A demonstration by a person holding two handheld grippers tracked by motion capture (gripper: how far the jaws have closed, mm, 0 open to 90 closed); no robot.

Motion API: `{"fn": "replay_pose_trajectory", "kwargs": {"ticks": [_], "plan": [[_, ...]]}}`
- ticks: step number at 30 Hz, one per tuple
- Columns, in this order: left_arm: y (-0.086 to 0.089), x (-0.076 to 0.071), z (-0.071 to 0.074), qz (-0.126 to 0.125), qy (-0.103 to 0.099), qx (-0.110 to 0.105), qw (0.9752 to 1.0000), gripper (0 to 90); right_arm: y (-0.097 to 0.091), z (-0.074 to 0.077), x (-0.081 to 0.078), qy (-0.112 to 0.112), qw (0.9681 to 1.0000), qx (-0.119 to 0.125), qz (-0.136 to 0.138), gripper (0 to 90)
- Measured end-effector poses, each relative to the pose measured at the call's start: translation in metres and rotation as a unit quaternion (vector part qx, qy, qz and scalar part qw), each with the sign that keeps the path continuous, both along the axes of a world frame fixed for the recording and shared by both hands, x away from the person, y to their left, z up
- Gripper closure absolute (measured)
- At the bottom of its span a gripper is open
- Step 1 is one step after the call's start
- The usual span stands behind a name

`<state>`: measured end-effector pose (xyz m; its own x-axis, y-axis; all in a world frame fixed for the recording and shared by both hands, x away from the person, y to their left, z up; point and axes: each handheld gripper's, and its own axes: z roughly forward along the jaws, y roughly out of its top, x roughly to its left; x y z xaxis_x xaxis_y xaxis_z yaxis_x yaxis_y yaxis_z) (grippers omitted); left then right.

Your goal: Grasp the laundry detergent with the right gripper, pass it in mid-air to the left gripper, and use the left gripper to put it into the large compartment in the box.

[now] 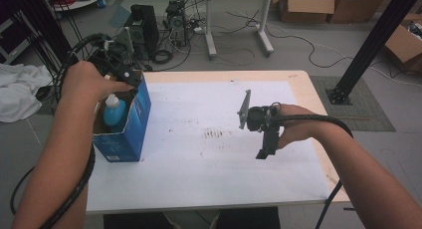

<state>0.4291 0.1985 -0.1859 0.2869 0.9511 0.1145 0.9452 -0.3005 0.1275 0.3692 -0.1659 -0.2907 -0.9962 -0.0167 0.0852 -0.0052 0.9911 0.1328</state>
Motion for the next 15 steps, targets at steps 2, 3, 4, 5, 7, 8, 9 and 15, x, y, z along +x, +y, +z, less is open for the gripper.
{"fn": "replay_pose_trajectory", "kwargs": {"ticks": [2, 3, 4, 5, 7, 8, 9, 15], "plan": [[-0.003, 0.001, 0.002, -0.009, 0.001, -0.004, 0.9999, 2.7, 0.000, 0.000, 0.000, 0.000, 1.0000, 0.001, -0.001, 0.0], [-0.004, 0.001, 0.003, -0.016, 0.002, -0.006, 0.9999, 2.4, 0.000, 0.001, 0.000, 0.000, 1.0000, 0.001, -0.001, 0.0], [-0.006, 0.001, 0.004, -0.024, 0.002, -0.006, 0.9997, 1.9, 0.000, 0.000, 0.001, 0.001, 1.0000, 0.001, -0.001, 0.0], [-0.008, 0.001, 0.005, -0.031, 0.002, -0.006, 0.9995, 0.4, -0.001, 0.000, 0.001, 0.002, 1.0000, 0.002, -0.002, 0.0], [-0.010, 0.001, 0.005, -0.037, 0.004, -0.005, 0.9993, 0.2, -0.001, 0.000, 0.001, 0.001, 1.0000, 0.000, -0.002, 0.0], [-0.016, 0.000, 0.006, -0.062, 0.005, -0.006, 0.9981, 0.1, -0.001, -0.001, 0.002, 0.002, 1.0000, 0.001, -0.003, 0.0], [-0.016, 0.000, 0.006, -0.062, 0.005, -0.006, 0.9981, 0.1, -0.001, -0.001, 0.002, 0.003, 1.0000, 0.001, -0.004, 0.0], [-0.042, -0.005, 0.007, -0.180, 0.023, -0.027, 0.9830, 0.1, -0.004, 0.001, 0.006, 0.005, 0.9999, 0.001, -0.009, 0.0]]}}
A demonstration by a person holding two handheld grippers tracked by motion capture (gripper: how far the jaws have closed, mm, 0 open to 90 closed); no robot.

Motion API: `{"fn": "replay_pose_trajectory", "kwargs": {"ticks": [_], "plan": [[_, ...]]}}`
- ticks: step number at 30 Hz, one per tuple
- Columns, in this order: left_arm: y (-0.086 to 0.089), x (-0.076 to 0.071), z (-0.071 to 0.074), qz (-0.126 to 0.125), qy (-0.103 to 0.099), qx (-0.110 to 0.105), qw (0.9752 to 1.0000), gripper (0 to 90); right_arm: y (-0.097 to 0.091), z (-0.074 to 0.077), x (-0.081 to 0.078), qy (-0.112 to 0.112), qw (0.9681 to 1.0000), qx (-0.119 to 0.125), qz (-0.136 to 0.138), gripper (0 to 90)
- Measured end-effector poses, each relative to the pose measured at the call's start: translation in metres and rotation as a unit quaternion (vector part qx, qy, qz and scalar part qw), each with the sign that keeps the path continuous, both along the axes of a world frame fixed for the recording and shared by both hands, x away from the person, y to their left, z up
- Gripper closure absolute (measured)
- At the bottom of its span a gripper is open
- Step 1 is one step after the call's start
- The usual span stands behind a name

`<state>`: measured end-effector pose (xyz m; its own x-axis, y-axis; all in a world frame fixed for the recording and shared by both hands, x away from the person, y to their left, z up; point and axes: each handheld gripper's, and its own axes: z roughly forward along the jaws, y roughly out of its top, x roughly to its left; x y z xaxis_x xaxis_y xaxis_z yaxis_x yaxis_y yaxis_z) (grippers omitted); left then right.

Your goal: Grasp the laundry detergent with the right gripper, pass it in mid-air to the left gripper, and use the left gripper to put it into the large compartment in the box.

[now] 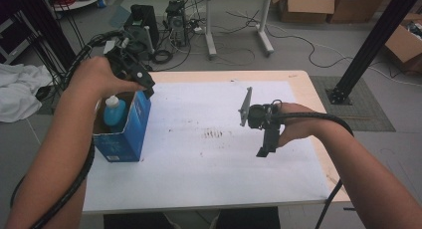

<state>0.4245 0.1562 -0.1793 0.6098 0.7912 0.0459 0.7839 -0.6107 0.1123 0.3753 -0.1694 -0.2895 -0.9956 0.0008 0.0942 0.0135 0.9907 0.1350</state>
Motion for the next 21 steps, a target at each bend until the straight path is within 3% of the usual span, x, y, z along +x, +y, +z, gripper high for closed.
{"fn": "replay_pose_trajectory", "kwargs": {"ticks": [2, 5, 6, 7, 9, 10, 11, 12, 13, 14, 15, 16, 17, 18, 19, 20, 21], "plan": [[-0.009, -0.003, -0.001, -0.046, 0.011, -0.008, 0.9988, 0.1, -0.001, 0.001, 0.001, 0.001, 1.0000, -0.001, -0.002, 0.0], [-0.019, -0.006, -0.005, -0.104, 0.035, -0.023, 0.9937, 0.1, -0.002, 0.004, 0.004, 0.000, 1.0000, -0.002, -0.007, 0.0], [-0.019, -0.006, -0.005, -0.104, 0.035, -0.023, 0.9937, 0.1, -0.002, 0.005, 0.005, 0.000, 1.0000, -0.003, -0.008, 0.0], [-0.024, -0.008, -0.008, -0.133, 0.040, -0.021, 0.9900, 0.1, -0.002, 0.006, 0.006, -0.001, 1.0000, -0.004, -0.009, 0.0], [-0.033, -0.013, -0.016, -0.199, 0.043, -0.015, 0.9789, 0.1, -0.001, 0.007, 0.007, -0.002, 0.9999, -0.006, -0.011, 0.0], [-0.035, -0.015, -0.019, -0.216, 0.046, -0.015, 0.9752, 0.1, -0.001, 0.007, 0.007, -0.001, 0.9999, -0.009, -0.013, 0.0], [-0.035, -0.015, -0.019, -0.216, 0.046, -0.015, 0.9752, 0.1, 0.000, 0.008, 0.008, -0.002, 0.9999, -0.011, -0.013, 0.0], [-0.040, -0.019, -0.024, -0.248, 0.051, -0.012, 0.9673, 0.1, 0.001, 0.008, 0.008, -0.003, 0.9998, -0.013, -0.014, 0.0], [-0.040, -0.019, -0.024, -0.248, 0.051, -0.012, 0.9673, 0.1, 0.001, 0.009, 0.008, -0.003, 0.9998, -0.013, -0.013, 0.0], [-0.044, -0.024, -0.030, -0.281, 0.063, -0.001, 0.9578, 0.1, 0.003, 0.009, 0.008, -0.002, 0.9998, -0.013, -0.014, 0.0], [-0.048, -0.027, -0.034, -0.296, 0.066, 0.003, 0.9529, 0.1, 0.004, 0.009, 0.008, -0.002, 0.9998, -0.014, -0.013, 0.0], [-0.050, -0.029, -0.036, -0.307, 0.068, 0.003, 0.9492, 0.1, 0.005, 0.009, 0.008, -0.002, 0.9998, -0.015, -0.012, 0.0], [-0.050, -0.029, -0.036, -0.307, 0.068, 0.003, 0.9492, 0.1, 0.006, 0.008, 0.008, -0.001, 0.9998, -0.017, -0.011, 0.0], [-0.054, -0.032, -0.039, -0.327, 0.069, 0.004, 0.9425, 0.1, 0.007, 0.008, 0.008, -0.002, 0.9998, -0.019, -0.009, 0.0], [-0.055, -0.033, -0.040, -0.336, 0.069, 0.005, 0.9393, 0.1, 0.008, 0.008, 0.008, -0.001, 0.9998, -0.019, -0.009, 0.0], [-0.056, -0.034, -0.040, -0.342, 0.069, 0.005, 0.9373, 0.1, 0.008, 0.008, 0.009, -0.001, 0.9998, -0.019, -0.009, 0.0], [-0.056, -0.034, -0.040, -0.342, 0.069, 0.005, 0.9373, 0.1, 0.008, 0.008, 0.009, -0.001, 0.9998, -0.019, -0.009, 0.0]]}}
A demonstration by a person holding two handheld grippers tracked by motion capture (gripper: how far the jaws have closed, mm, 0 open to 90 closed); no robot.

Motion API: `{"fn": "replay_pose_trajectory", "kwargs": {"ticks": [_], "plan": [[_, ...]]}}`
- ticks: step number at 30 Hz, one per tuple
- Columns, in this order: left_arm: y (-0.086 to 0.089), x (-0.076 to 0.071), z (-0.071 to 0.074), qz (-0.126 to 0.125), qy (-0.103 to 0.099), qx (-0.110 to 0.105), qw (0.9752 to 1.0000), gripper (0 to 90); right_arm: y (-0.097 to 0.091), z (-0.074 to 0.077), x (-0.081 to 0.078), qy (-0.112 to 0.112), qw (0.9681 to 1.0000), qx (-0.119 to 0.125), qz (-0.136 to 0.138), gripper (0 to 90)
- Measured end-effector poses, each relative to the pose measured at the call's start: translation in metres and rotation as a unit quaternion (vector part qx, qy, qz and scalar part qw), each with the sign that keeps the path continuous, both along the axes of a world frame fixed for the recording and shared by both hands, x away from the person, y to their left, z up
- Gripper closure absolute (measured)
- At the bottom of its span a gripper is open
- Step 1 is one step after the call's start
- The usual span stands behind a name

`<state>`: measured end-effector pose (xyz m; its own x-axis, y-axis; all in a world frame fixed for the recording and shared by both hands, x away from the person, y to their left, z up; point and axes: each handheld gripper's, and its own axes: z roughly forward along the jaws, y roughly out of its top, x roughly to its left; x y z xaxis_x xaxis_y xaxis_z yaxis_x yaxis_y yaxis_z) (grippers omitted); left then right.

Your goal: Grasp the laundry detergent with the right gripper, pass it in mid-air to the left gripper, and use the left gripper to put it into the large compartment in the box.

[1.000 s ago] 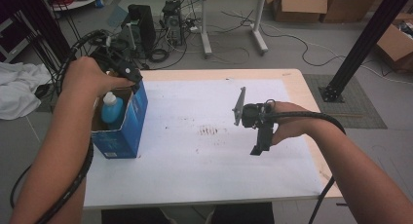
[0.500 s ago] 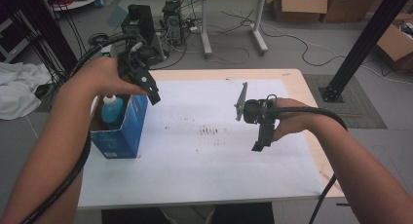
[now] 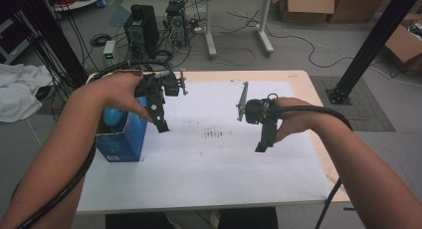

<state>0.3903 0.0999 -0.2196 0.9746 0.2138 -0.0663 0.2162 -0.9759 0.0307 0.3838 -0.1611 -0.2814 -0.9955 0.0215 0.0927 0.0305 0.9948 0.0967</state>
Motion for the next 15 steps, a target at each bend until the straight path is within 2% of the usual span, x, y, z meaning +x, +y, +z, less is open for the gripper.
{"fn": "replay_pose_trajectory", "kwargs": {"ticks": [3, 15], "plan": [[-0.0027, -0.0019, -0.0007, -0.018, -0.009, -0.010, 0.9998, 0.1, 0.0012, 0.0011, 0.0017, -0.002, 1.0000, 0.002, 0.000, 0.0], [-0.0089, 0.0030, 0.0035, -0.024, -0.012, -0.019, 0.9995, 0.1, -0.0023, 0.0032, 0.0064, -0.002, 1.0000, 0.004, -0.004, 0.0]]}}
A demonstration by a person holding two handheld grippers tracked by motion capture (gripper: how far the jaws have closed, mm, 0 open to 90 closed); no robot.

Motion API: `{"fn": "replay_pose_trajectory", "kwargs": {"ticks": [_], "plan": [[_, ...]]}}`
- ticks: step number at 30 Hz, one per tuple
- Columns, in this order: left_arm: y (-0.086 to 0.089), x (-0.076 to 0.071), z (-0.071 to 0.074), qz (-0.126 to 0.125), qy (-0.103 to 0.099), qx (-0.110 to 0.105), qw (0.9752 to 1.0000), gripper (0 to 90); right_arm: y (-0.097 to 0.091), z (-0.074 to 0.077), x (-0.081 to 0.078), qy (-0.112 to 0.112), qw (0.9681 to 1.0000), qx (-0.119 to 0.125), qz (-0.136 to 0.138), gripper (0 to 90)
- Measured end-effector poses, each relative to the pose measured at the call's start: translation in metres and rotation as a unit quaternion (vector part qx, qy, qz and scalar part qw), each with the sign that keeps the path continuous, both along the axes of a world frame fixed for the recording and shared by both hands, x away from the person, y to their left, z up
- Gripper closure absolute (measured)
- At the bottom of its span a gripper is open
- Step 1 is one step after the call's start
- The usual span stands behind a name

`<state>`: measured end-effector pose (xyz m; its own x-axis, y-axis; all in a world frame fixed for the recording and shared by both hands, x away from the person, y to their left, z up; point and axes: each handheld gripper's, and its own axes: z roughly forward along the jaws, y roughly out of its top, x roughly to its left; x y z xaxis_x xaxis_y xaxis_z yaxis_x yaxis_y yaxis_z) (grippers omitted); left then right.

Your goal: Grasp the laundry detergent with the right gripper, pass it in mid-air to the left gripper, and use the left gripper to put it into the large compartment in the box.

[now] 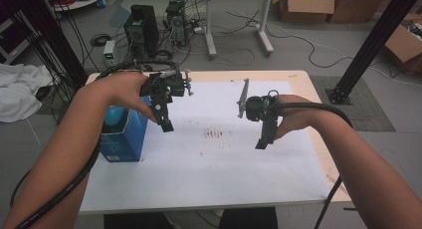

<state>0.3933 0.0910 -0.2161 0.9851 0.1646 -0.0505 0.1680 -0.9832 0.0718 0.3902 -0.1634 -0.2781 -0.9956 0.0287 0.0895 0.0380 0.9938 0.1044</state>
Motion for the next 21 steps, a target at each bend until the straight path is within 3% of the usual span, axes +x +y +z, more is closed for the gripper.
{"fn": "replay_pose_trajectory", "kwargs": {"ticks": [21], "plan": [[0.0042, 0.0005, -0.0014, 0.005, 0.004, 0.000, 1.0000, 0.1, 0.0050, 0.0006, 0.0009, -0.001, 1.0000, -0.005, 0.004, 0.0]]}}
